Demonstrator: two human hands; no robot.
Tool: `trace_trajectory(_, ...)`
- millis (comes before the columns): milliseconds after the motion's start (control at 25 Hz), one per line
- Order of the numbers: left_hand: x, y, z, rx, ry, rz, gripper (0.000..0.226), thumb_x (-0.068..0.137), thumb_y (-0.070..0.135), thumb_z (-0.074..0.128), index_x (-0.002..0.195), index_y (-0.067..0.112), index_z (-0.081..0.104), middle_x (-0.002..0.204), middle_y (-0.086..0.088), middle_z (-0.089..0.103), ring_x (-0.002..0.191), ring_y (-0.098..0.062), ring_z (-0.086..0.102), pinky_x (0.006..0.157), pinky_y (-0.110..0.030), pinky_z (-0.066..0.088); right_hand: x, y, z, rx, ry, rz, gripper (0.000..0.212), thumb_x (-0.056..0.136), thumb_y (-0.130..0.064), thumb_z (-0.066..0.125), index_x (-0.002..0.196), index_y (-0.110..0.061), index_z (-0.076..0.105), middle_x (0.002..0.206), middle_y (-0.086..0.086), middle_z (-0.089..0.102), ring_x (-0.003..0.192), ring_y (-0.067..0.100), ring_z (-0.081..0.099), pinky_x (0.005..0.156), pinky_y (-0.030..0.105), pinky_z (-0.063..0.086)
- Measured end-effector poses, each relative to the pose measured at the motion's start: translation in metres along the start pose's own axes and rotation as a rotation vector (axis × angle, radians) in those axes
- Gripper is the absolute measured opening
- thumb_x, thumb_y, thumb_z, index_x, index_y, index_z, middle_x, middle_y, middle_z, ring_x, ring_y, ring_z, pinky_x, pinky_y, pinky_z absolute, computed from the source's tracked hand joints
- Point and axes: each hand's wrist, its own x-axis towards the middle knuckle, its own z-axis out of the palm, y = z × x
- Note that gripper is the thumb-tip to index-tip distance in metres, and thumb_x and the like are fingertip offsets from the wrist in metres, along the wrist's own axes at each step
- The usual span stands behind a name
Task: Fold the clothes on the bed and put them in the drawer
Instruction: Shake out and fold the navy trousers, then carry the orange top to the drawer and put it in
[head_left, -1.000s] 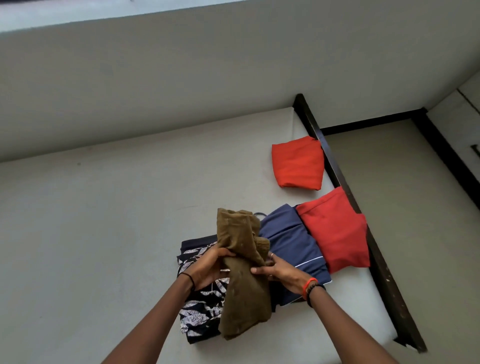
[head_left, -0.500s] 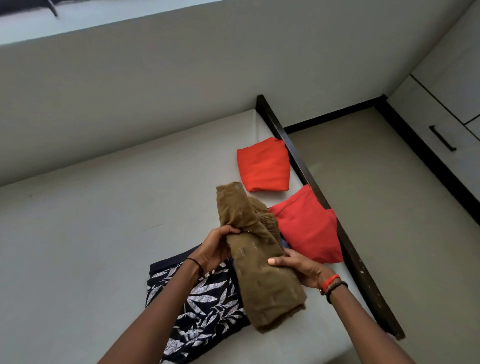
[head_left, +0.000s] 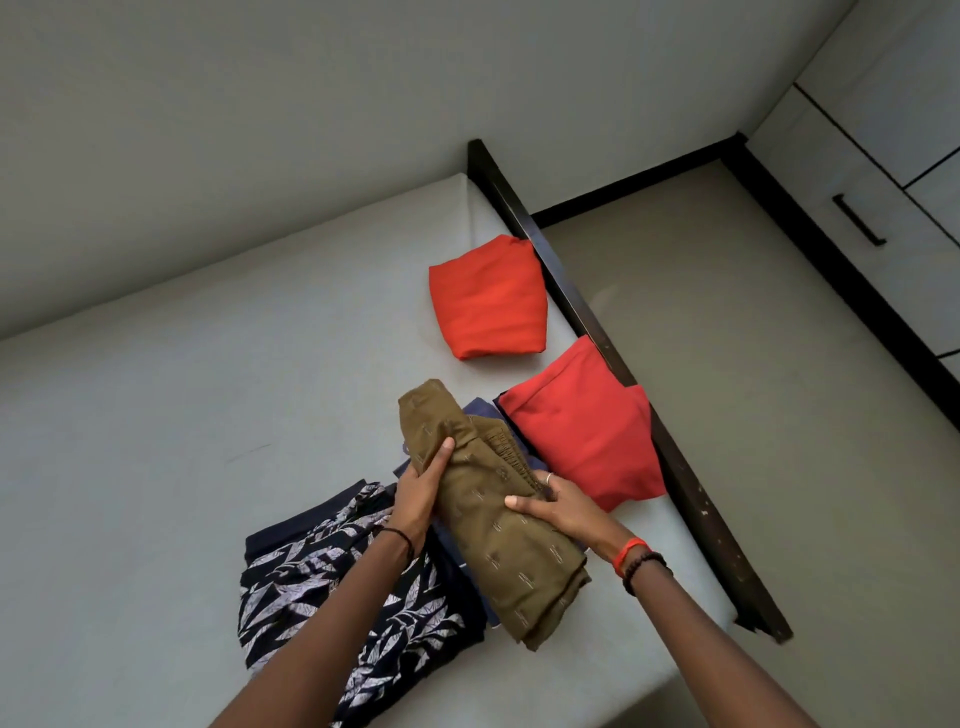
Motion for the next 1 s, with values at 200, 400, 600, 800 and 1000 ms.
trace_trajectory(200, 0.012, -0.002, -0.002, 0.315, 0.056, 0.028, 0.077, 0.065, 0.045, 0.081, 0.128, 0.012, 0.052, 0.126, -0.008, 0.061, 0.112, -0.026, 0.06, 0.101, -0.042, 0.047, -0.001, 0.011, 0.022, -0.194, 0.372, 0.031, 0.049, 0.081, -0.028, 0.074, 0.125, -0.019, 0.054, 0.114, -0.002, 0.058, 0.098, 0.01, 0.057, 0.082, 0.016, 0.045)
trace_trajectory(400, 0.016, 0.014, -0.008, 0.534, 0.083, -0.034, 0.087, 0.07, 0.042, 0.08, 0.133, 0.004, 0.033, 0.133, -0.014, 0.051, 0.119, -0.031, 0.053, 0.1, -0.042, 0.046, 0.003, 0.004, 0.029, -0.367, 0.437, 0.13, 0.062, 0.078, -0.033, 0.076, 0.131, -0.019, 0.049, 0.123, 0.007, 0.051, 0.116, 0.024, 0.051, 0.095, 0.037, 0.046)
trace_trajectory(600, 0.05, 0.075, -0.03, 0.544, 0.213, 0.092, 0.114, 0.062, 0.083, 0.055, 0.122, -0.013, 0.049, 0.122, -0.029, 0.058, 0.111, -0.041, 0.058, 0.091, -0.044, 0.048, 0.028, -0.048, -0.017, -0.483, 0.273, 0.121, 0.029, 0.08, -0.042, 0.071, 0.07, -0.021, 0.053, 0.066, -0.01, 0.053, 0.067, 0.012, 0.051, 0.058, 0.026, 0.035)
trace_trajectory(800, 0.111, 0.159, -0.021, 0.551, 0.236, 0.278, 0.044, 0.097, 0.044, 0.044, 0.067, 0.013, 0.045, 0.083, -0.015, 0.052, 0.081, -0.026, 0.054, 0.082, -0.041, 0.048, 0.104, -0.128, -0.091, -0.226, 0.626, -0.097, 0.019, 0.091, -0.02, 0.058, 0.075, -0.01, 0.054, 0.074, 0.006, 0.059, 0.072, 0.021, 0.053, 0.065, 0.027, 0.037)
trace_trajectory(1000, 0.17, 0.163, 0.019, 0.392, 0.083, 0.155, 0.036, 0.095, 0.044, 0.049, 0.076, 0.014, 0.046, 0.083, -0.009, 0.049, 0.078, -0.021, 0.051, 0.075, -0.032, 0.044, 0.189, -0.141, -0.124, -0.084, 0.588, 0.026, 0.037, 0.088, -0.044, 0.061, 0.1, -0.011, 0.047, 0.095, 0.006, 0.049, 0.088, 0.02, 0.046, 0.079, 0.03, 0.036)
